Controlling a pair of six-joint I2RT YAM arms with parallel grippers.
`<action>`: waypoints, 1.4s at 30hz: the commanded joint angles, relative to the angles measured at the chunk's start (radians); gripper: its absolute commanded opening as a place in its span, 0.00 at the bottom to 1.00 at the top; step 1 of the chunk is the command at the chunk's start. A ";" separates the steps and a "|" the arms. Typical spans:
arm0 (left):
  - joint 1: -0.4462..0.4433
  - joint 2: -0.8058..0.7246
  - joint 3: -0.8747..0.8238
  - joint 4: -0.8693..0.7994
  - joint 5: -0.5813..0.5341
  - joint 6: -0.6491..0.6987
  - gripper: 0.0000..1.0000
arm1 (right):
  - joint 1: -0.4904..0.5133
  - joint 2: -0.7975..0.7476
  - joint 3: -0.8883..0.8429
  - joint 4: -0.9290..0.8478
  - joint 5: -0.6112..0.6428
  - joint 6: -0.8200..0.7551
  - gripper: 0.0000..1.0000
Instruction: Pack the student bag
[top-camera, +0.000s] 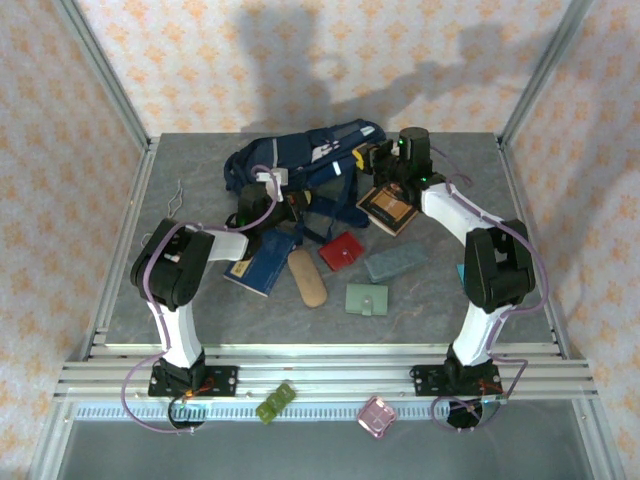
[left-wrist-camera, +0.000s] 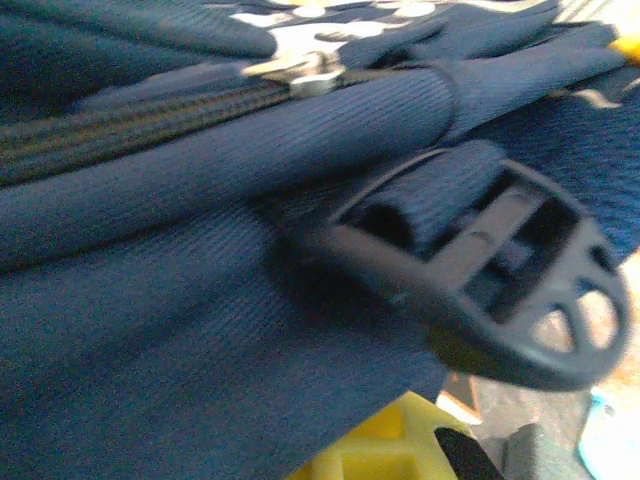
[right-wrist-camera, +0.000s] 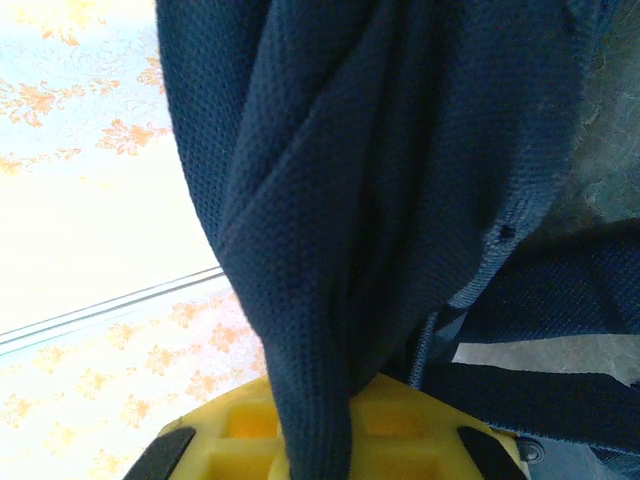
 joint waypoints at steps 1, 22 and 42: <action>-0.002 -0.058 -0.029 -0.144 -0.161 0.078 0.00 | -0.004 -0.053 0.025 0.102 -0.020 -0.023 0.00; -0.023 -0.248 -0.093 -0.538 -0.544 0.182 0.00 | -0.199 -0.056 -0.150 -0.031 0.086 -0.264 0.00; -0.226 -0.205 0.140 -0.736 -0.481 0.239 0.00 | -0.199 -0.180 -0.303 -0.197 0.036 -0.417 0.53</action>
